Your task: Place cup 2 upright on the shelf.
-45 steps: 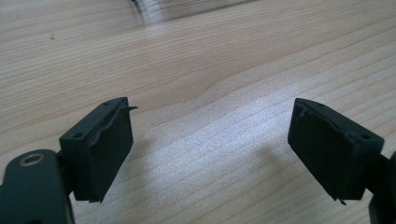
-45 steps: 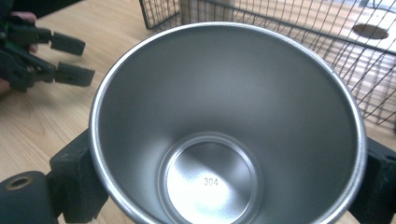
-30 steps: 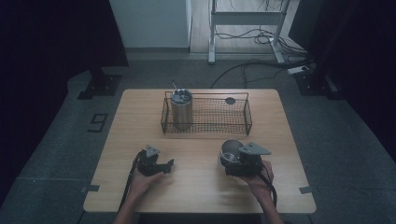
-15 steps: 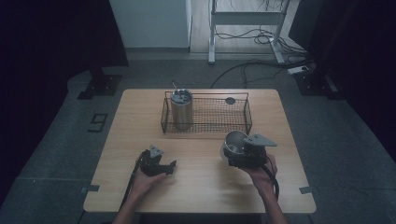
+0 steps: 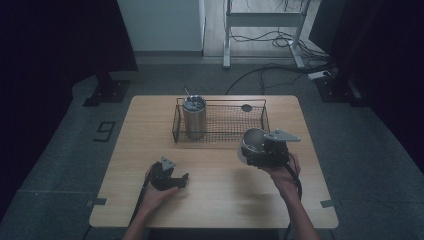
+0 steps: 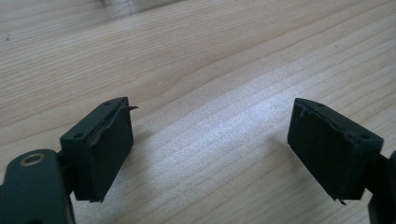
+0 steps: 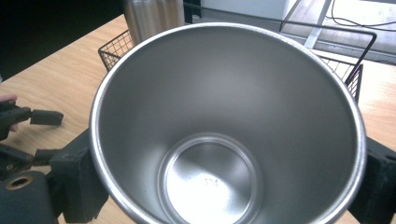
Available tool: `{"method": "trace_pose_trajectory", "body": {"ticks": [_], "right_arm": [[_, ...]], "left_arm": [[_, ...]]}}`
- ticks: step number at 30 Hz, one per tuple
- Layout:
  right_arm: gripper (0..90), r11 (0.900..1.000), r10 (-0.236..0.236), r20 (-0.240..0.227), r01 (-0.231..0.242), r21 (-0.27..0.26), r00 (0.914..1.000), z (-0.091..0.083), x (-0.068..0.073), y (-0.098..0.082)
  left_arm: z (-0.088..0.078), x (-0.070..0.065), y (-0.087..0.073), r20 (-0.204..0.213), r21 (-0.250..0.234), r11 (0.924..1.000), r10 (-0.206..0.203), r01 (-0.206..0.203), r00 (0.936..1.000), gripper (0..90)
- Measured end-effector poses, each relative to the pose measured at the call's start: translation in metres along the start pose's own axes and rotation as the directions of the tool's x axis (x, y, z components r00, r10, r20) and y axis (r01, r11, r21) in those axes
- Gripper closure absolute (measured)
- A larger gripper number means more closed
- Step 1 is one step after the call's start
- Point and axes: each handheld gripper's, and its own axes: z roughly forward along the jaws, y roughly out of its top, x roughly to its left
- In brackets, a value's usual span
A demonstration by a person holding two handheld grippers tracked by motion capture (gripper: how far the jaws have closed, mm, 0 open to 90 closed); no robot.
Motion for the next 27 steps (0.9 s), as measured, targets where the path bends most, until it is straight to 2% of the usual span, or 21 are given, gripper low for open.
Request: {"method": "trace_pose_trajectory", "body": {"ticks": [7, 20, 27], "right_arm": [[7.4, 1.0, 0.004, 0.014, -0.004, -0.008, 0.9999, -0.001, -0.008, 0.014], [7.4, 1.0, -0.005, 0.02, 0.006, -0.015, 0.9998, 0.001, -0.014, 0.032], [7.4, 0.999, -0.026, 0.016, 0.026, -0.021, 0.9995, 0.006, -0.017, 0.042]], "left_arm": [[0.001, 0.001, 0.001, -0.002, 0.018, 0.9997, -0.017, 0.017, 0.9999, 14.5], [0.002, 0.001, 0.001, -0.004, 0.021, 0.9997, -0.014, 0.014, 0.9999, 14.1], [0.002, 0.001, 0.001, -0.004, 0.021, 0.9997, -0.014, 0.014, 0.9999, 14.1]]}}
